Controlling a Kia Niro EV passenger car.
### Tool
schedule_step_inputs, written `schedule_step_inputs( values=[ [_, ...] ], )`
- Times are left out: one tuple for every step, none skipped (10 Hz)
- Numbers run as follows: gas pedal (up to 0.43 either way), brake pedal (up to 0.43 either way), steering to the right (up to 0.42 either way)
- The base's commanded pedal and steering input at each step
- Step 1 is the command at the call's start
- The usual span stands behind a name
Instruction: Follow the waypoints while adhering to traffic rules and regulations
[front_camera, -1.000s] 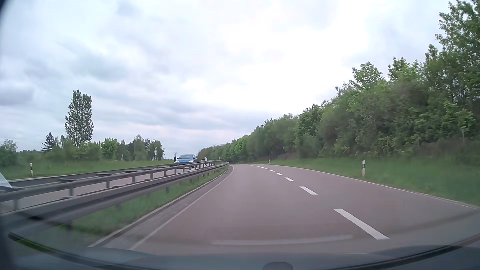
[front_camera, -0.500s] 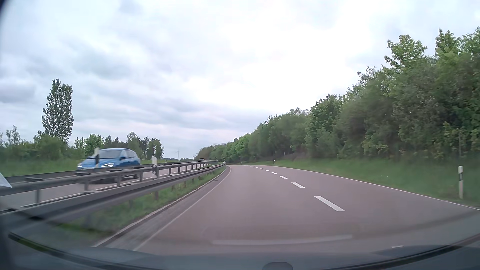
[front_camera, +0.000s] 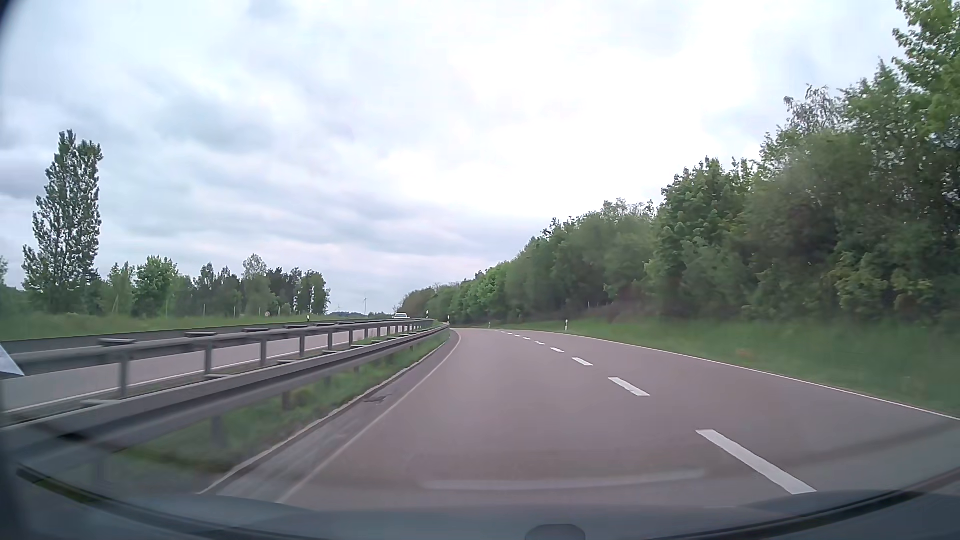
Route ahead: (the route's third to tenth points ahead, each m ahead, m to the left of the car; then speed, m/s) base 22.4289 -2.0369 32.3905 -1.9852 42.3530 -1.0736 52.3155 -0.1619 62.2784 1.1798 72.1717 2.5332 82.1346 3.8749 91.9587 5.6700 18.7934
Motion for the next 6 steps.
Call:
schedule_step_inputs(
  values=[
    [0.157,0.000,-0.009],
    [0.157,0.000,-0.009],
    [0.157,0.000,-0.009],
    [0.157,0.000,-0.011],
    [0.157,0.000,-0.011],
    [0.157,0.000,-0.012]
  ],
)
